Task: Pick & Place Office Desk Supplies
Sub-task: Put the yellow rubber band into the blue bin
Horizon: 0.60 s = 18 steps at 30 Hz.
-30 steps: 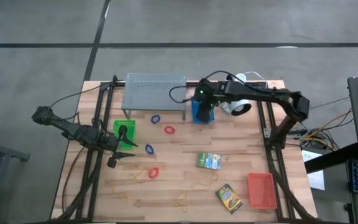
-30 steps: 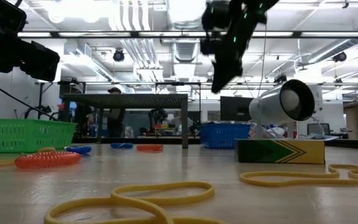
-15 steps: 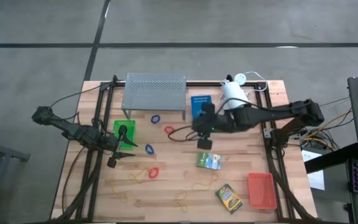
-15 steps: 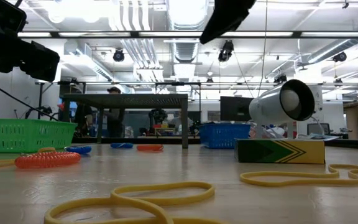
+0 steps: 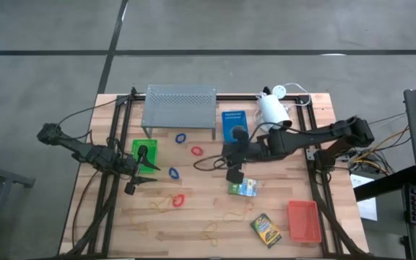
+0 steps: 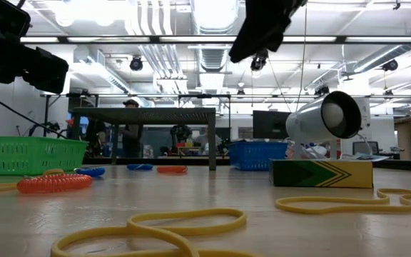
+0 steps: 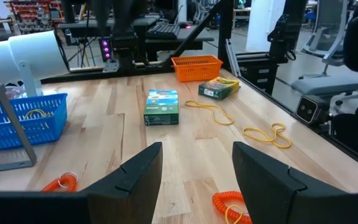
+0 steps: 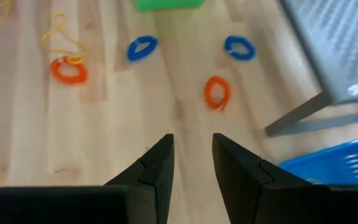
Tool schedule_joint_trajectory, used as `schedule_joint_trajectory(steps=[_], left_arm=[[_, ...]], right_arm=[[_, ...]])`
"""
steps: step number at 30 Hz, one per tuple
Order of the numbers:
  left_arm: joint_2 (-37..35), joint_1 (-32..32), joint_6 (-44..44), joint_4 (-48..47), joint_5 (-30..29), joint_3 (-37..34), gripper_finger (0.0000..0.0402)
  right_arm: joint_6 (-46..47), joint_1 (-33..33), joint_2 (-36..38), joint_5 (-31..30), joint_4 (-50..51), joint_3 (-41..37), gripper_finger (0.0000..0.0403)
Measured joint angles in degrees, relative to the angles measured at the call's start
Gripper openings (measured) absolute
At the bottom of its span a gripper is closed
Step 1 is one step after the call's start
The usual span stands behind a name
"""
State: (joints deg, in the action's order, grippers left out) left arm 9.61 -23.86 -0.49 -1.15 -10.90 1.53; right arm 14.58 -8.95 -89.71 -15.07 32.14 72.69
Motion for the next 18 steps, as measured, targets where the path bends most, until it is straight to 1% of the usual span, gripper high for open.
schedule_joint_trajectory(steps=[3,8,13,18], left_arm=[[0.0,0.02,-0.01,0.0,-0.02,0.0,0.0201],[0.0,0.02,-0.01,0.0,-0.02,0.0,0.0201],[0.0,0.01,-0.01,0.0,-0.02,0.0,0.0201],[0.0,0.01,-0.02,0.0,-0.02,0.01,0.0201]], right_arm=[[1.6,-1.77,0.0,0.08,-2.68,-2.85,0.0107],[2.55,-5.29,0.0,-3.64,-10.63,-7.61,0.0107],[8.47,-8.33,0.0,-3.8,-16.63,-11.95,0.0107],[11.79,-11.95,-0.31,-3.86,-20.82,-15.96,0.0107]])
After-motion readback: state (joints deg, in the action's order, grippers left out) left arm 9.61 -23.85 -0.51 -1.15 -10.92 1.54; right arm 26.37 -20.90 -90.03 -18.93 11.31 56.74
